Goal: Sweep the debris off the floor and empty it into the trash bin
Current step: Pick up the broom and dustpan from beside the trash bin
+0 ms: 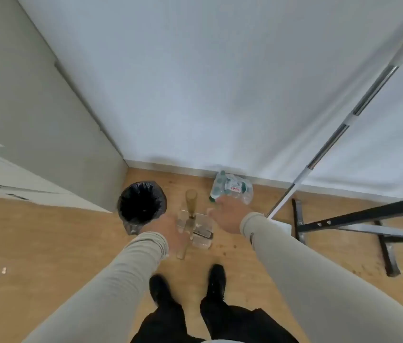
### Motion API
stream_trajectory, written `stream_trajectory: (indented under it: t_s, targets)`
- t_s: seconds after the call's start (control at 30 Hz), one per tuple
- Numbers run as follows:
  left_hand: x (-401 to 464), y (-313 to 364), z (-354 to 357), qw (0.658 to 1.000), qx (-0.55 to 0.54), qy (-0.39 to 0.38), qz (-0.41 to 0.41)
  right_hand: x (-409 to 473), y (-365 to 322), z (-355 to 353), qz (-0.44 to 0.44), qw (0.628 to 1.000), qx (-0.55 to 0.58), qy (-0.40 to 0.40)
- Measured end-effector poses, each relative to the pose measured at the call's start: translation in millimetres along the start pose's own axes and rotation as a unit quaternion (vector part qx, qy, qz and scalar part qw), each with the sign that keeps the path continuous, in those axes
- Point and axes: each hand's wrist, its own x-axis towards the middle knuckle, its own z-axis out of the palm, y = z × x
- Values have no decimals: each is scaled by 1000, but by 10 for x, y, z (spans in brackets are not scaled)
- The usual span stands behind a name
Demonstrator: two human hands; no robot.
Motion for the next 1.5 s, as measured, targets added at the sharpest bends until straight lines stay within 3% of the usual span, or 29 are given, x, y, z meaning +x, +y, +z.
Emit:
stream_trajectory:
  t_s: [0.07, 0.13, 0.27, 0.33, 0.4, 0.47, 0.6, 0.7, 0.73, 0.8, 0.87, 0.97, 1.17, 1.3, 1.5]
  targets:
    - [110, 30, 108, 999, -33, -11, -18, 171, -77, 68, 20, 994, 103, 15]
    - [190, 74, 229, 995, -88, -31, -25, 334, -143, 150, 63, 973, 215, -60]
    - [453, 171, 498, 982, -186, -40, -16, 486, -261, 246, 147, 870, 434, -180]
    - [547, 224, 613, 975, -221, -19, -26, 512, -279, 327, 163, 824, 505, -198]
    - [597, 238, 717, 970, -241, 16, -9, 565, -243, 303, 176, 794, 548, -195]
    - [630, 198, 807, 959, -284, 24, -1, 633, -128, 258, 187, 788, 553, -195]
    - [629, 148, 922, 962, -269, 32, 30, 621, 20, 144, 220, 789, 522, -238]
    - [543, -124, 970, 967, -253, 23, 13, 741, 213, -157, 205, 764, 582, -190]
    - [492, -266, 996, 970, -241, 23, 5, 779, 279, -286, 199, 764, 587, -179]
    - [409, -473, 1020, 974, -226, 10, -11, 818, 328, -399, 197, 799, 540, -175]
    - [417, -416, 939, 970, -242, -12, -35, 793, 336, -316, 203, 837, 467, -199]
    - [504, -229, 780, 973, -223, -11, -62, 686, 309, -128, 187, 866, 412, -215]
    - [216, -321, 618, 963, -260, -33, -65, 268, 365, -205, 188, 879, 384, -212]
    - [-286, -564, 600, 948, -293, -36, -122, 89, 376, -159, 174, 896, 338, -230]
    - [-1184, -795, 871, 913, -344, 19, -220, -69, 232, 89, 134, 921, 222, -290]
